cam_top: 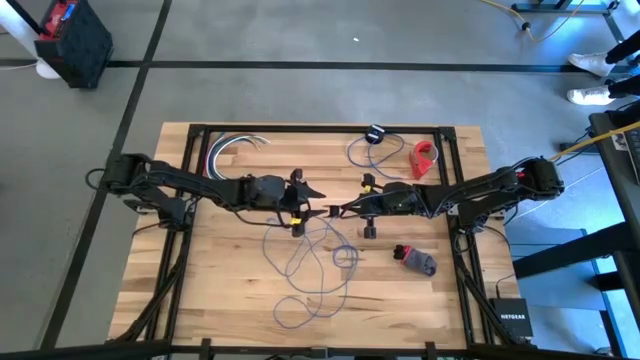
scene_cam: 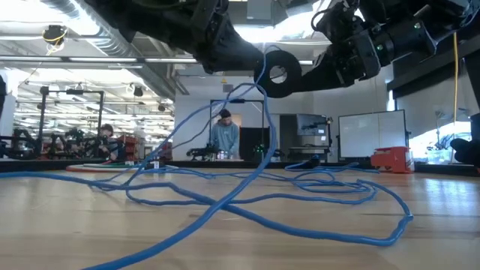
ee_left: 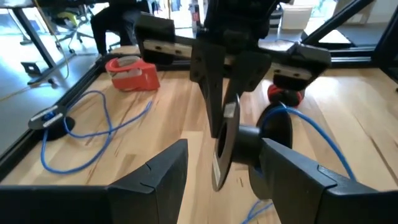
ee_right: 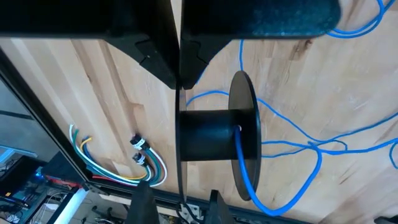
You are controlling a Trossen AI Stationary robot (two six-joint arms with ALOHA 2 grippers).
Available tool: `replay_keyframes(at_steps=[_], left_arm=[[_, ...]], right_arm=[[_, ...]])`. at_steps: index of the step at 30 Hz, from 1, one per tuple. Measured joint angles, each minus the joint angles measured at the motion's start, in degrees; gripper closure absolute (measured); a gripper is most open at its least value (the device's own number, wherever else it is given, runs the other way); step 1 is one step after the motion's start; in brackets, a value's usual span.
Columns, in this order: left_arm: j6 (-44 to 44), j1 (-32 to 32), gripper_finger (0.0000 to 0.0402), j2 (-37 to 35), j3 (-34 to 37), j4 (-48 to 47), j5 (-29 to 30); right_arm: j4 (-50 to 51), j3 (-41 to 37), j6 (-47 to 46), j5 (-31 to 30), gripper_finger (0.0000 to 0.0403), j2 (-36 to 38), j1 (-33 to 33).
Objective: Coil cords
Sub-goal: Coil the blue wire onto the spool
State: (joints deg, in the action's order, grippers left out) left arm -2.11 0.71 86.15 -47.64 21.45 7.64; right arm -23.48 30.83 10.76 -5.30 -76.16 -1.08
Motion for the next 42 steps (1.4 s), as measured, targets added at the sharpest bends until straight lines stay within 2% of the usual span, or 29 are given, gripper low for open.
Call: replay_keyframes(at_steps=[17,22,31,36,42], left_arm=[[0.1,-1.3,0.0215,3.4,-0.5,1.7,-0.8],[-1.5,-1.5,0.0260,3.4,-0.6,2.2,-3.9],[-5.6,-1.5,0.0392,3.4,-0.7,2.9,-3.9],[-4.8,-2.0,0.0396,3.5,-0.7,2.8,-3.8],[-4.8,-2.0,0.0396,3.2,-0.7,2.5,-3.8]], right_arm=[[-2.7,-0.1,0.2,1.4,0.0399,-0.1,0.0],[-2.9,-0.1,0.2,1.5,0.0399,-0.2,0.0],[-3.6,-0.1,-1.6,1.5,0.0374,-0.2,0.0],[-3.7,0.3,-4.3,0.3,0.0358,-0.1,-0.1],[15.8,5.4,-2.7,-3.8,0.0329,6.6,-0.1]])
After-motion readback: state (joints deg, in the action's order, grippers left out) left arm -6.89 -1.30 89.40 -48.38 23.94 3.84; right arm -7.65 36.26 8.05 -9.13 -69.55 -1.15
